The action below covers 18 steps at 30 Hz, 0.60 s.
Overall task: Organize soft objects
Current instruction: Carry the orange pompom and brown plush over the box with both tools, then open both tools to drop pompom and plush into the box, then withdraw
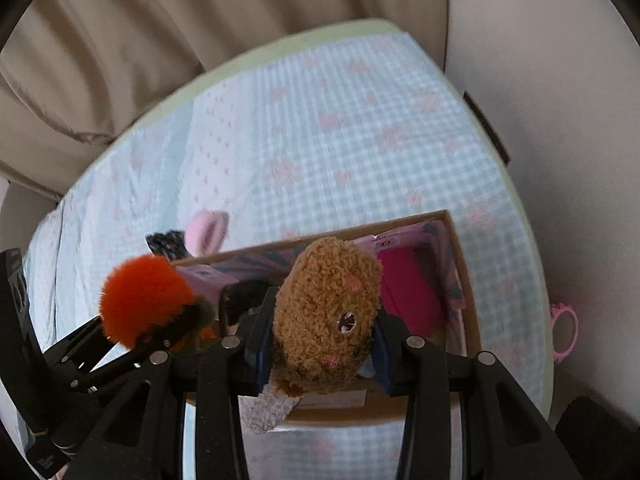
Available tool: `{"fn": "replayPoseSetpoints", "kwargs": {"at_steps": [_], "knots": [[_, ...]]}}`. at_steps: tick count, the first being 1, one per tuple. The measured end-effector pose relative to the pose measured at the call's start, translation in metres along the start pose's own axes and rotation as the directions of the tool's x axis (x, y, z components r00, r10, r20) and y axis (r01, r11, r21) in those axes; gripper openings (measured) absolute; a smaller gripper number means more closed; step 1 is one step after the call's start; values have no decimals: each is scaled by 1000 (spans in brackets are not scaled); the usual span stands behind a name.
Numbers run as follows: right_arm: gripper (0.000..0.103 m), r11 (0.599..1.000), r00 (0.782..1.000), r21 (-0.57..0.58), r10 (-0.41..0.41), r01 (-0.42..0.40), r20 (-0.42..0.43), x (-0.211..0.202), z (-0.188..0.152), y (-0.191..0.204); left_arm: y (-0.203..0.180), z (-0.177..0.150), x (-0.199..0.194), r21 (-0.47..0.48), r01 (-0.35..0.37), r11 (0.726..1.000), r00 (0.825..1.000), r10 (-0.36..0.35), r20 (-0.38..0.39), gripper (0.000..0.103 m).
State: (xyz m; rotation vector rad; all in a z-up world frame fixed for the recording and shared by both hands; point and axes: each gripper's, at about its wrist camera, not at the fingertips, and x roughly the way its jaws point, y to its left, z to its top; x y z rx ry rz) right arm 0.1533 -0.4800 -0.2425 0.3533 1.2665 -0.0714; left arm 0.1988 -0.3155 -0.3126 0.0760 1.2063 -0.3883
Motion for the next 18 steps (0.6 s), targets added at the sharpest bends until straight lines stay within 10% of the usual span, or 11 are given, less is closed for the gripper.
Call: {"fn": "replayPoseSetpoints", "kwargs": {"at_steps": [13, 15, 16, 18], "knots": [[37, 992, 988, -121, 24, -43, -150, 72, 10, -3, 5, -8, 88, 47, -94, 994, 982, 101, -163, 37], [39, 991, 986, -119, 39, -59, -160, 75, 13, -3, 3, -7, 86, 62, -90, 994, 982, 99, -162, 63], [40, 991, 983, -114, 54, -75, -177, 78, 14, -3, 2, -6, 85, 72, -86, 994, 981, 97, -166, 95], [62, 990, 978, -124, 46, -72, -202, 84, 15, -2, -1, -5, 83, 93, -91, 992, 979, 106, -176, 103]]}}
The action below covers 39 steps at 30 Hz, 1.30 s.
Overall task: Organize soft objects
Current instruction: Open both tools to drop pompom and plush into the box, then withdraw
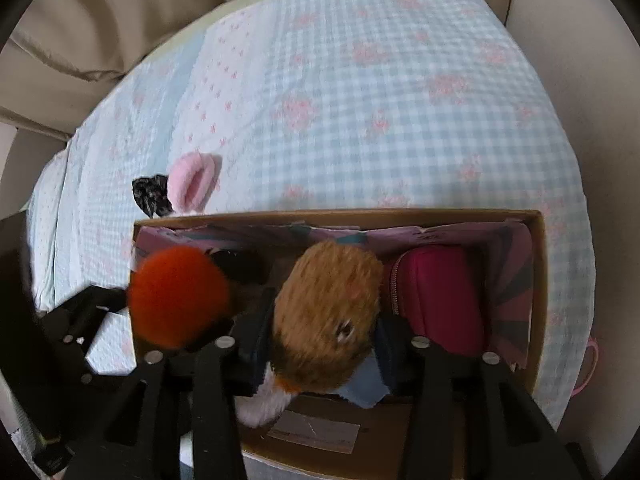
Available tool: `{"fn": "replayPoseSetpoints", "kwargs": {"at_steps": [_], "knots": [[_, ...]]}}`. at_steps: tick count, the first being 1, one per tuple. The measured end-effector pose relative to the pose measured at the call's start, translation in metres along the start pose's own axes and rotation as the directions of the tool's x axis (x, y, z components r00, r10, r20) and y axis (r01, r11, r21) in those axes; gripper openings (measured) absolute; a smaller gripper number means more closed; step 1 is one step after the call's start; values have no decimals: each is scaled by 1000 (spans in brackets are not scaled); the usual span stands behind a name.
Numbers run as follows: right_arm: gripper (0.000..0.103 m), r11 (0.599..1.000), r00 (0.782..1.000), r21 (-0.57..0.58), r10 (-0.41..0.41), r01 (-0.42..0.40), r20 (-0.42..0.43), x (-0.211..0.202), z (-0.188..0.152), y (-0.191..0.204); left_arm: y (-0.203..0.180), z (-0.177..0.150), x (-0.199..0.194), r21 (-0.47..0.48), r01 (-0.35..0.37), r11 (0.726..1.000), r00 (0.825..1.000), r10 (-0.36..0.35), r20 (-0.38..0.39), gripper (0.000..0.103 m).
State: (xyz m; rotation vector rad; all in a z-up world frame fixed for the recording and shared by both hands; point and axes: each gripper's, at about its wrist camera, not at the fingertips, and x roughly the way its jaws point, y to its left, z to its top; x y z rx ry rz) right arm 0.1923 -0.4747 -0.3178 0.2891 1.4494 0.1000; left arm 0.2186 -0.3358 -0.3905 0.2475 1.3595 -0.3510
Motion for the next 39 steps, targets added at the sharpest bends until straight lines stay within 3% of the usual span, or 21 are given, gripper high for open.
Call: {"fn": "replayPoseSetpoints", "kwargs": {"at_steps": [1, 2, 16, 24, 32, 39], "knots": [[77, 1000, 1000, -6, -14, 14, 1, 0, 0, -1, 0, 0, -1, 2, -4, 1000, 1000, 4, 1, 103], [103, 1000, 1000, -11, -17, 17, 7, -1, 0, -2, 1, -1, -5, 4, 0, 1000, 1000, 0, 12, 103], [103, 1000, 996, 27, -14, 11, 84, -26, -10, 1, 7, -10, -33, -13, 19, 1000, 999, -19, 48, 103], [103, 999, 980, 30, -33, 28, 196, -84, -30, 25, 13, -25, -87, -32, 24, 999, 991, -19, 135, 103], [103, 999, 930, 8, -48, 48, 365, -172, -60, 77, 39, -59, -183, -73, 19, 997, 965, 1, 263, 103], [103, 996, 870, 1, -82, 94, 486, -226, -88, 133, 91, -102, -268, -151, 24, 988, 920, 37, 390, 103]]}}
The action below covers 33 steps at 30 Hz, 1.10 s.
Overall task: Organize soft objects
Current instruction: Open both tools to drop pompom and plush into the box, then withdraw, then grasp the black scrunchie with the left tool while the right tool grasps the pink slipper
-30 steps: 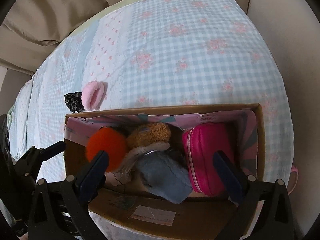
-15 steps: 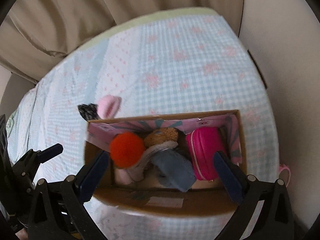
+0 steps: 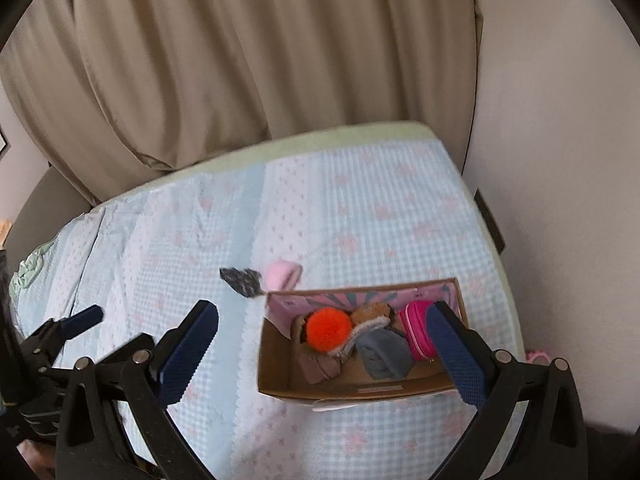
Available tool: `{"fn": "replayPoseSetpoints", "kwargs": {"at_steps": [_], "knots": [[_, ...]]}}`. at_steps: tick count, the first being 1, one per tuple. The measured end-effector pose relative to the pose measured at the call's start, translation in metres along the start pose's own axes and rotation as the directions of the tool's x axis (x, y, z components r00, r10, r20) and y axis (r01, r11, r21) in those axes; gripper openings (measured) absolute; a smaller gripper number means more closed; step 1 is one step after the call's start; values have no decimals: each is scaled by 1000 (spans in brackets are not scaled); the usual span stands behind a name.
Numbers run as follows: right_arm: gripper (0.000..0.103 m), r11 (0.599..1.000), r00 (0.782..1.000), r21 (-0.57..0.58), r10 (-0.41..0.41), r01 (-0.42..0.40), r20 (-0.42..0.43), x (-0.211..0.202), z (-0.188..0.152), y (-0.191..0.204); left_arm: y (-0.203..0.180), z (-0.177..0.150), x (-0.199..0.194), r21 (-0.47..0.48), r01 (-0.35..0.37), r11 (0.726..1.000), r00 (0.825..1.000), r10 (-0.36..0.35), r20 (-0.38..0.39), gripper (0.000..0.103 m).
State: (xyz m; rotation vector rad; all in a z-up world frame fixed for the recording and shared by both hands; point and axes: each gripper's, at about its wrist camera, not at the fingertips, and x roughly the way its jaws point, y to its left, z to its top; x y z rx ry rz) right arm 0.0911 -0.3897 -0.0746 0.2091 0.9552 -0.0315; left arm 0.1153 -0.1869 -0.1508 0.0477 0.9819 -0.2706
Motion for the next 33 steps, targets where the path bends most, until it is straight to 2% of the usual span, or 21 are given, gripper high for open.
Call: {"fn": "replayPoseSetpoints", "kwargs": {"at_steps": [8, 16, 25, 29, 33], "knots": [[103, 999, 996, 45, -21, 17, 88, -37, -10, 56, 69, -10, -60, -48, -7, 999, 996, 12, 93, 103], [103, 993, 990, 51, -108, 104, 87, -16, -13, 107, 133, -7, -57, -26, 42, 999, 994, -39, 102, 103], [103, 988, 990, 63, -139, 138, 2, 58, 5, 149, 187, 16, 7, 30, 89, 996, 995, -90, 46, 103], [103, 987, 989, 85, -135, 139, -53, 105, 11, 158, 206, 30, 52, 12, 119, 993, 993, -119, 0, 103], [103, 984, 984, 94, -140, 150, -107, 157, 19, 160, 223, 42, 110, -51, 159, 986, 985, -162, -58, 103]]}}
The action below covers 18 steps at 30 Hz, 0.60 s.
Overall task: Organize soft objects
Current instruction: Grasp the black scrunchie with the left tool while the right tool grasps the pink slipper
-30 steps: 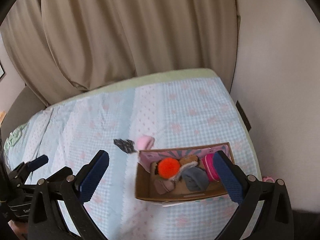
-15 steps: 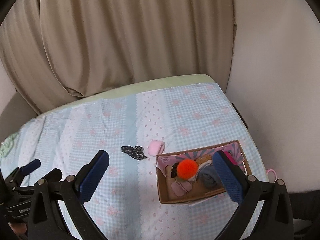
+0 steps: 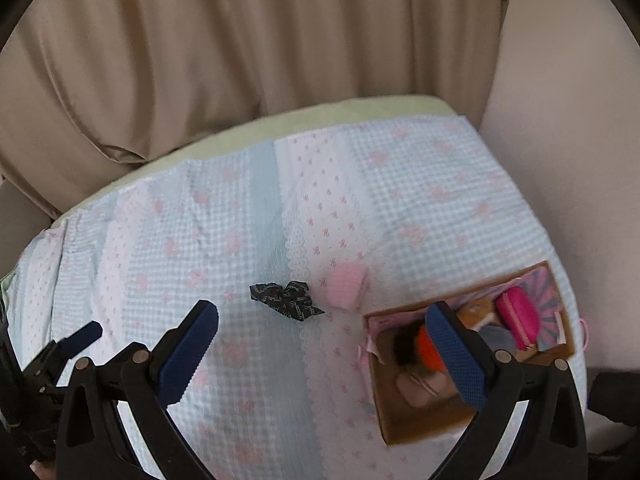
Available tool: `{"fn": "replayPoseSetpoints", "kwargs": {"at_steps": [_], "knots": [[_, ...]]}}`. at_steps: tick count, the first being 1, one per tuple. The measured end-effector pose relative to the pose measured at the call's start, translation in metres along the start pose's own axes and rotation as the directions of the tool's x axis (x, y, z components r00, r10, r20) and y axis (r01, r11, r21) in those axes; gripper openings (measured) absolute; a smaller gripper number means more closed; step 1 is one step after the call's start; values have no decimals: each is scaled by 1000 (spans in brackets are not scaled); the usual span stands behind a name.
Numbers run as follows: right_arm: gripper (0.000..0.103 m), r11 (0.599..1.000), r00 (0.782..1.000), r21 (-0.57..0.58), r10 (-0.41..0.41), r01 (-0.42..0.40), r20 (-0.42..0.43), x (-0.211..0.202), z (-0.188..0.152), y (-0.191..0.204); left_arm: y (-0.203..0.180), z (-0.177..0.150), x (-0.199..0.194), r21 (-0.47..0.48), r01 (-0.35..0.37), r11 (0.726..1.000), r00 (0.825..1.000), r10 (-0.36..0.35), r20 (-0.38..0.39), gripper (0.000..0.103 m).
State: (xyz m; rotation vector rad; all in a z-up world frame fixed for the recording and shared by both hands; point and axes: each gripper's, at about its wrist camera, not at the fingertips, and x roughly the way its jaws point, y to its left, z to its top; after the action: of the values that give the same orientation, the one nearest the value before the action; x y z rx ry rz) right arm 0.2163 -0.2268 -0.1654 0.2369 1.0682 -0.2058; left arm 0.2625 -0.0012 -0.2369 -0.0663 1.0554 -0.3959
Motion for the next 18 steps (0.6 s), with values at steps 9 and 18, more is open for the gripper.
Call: {"fn": "replayPoseSetpoints", "kwargs": {"at_steps": [9, 18], "knots": [[101, 999, 987, 19, -42, 46, -157, 121, 26, -5, 29, 9, 127, -212, 7, 977, 992, -33, -118, 103], [76, 991, 937, 124, -13, 59, -350, 219, 28, -30, 31, -4, 231, -364, -7, 932, 978, -70, -199, 99]]}}
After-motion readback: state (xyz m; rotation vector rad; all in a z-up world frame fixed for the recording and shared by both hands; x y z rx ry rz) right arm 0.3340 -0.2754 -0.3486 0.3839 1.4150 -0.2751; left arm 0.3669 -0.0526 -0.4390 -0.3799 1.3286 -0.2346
